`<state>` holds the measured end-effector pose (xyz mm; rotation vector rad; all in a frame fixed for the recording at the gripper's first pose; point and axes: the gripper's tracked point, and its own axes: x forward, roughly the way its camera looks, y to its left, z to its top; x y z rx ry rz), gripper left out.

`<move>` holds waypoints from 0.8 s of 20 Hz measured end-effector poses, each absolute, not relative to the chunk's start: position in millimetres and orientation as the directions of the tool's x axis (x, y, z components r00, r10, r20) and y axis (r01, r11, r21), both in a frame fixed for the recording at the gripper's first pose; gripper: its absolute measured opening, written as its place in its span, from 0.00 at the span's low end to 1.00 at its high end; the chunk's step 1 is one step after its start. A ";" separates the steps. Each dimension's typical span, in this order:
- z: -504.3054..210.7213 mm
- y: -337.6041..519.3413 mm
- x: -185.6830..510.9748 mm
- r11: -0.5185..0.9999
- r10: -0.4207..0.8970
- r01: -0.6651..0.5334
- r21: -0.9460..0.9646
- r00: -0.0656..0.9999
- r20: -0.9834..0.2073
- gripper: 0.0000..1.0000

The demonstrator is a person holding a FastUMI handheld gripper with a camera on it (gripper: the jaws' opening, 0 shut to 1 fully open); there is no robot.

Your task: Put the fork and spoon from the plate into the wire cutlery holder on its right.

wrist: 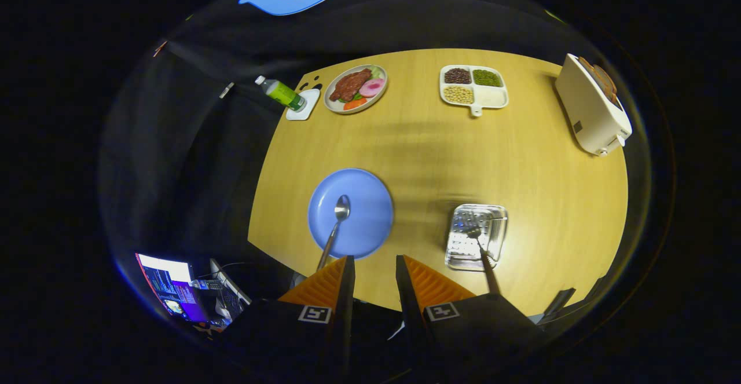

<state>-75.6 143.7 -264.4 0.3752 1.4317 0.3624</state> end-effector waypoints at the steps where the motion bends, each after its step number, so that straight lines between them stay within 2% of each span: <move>1: -270.0 163.3 -78.7 0.884 0.467 -0.025 0.467 0.095 -0.879 0.44; 7: -338.9 248.5 -96.1 0.900 0.436 -0.008 0.436 0.016 -0.900 0.44; 11: -388.5 275.4 -99.4 0.923 0.383 0.047 0.382 -0.007 -0.924 0.44; 16: -425.4 289.6 -107.5 0.943 0.330 0.053 0.328 -0.033 -0.943 0.44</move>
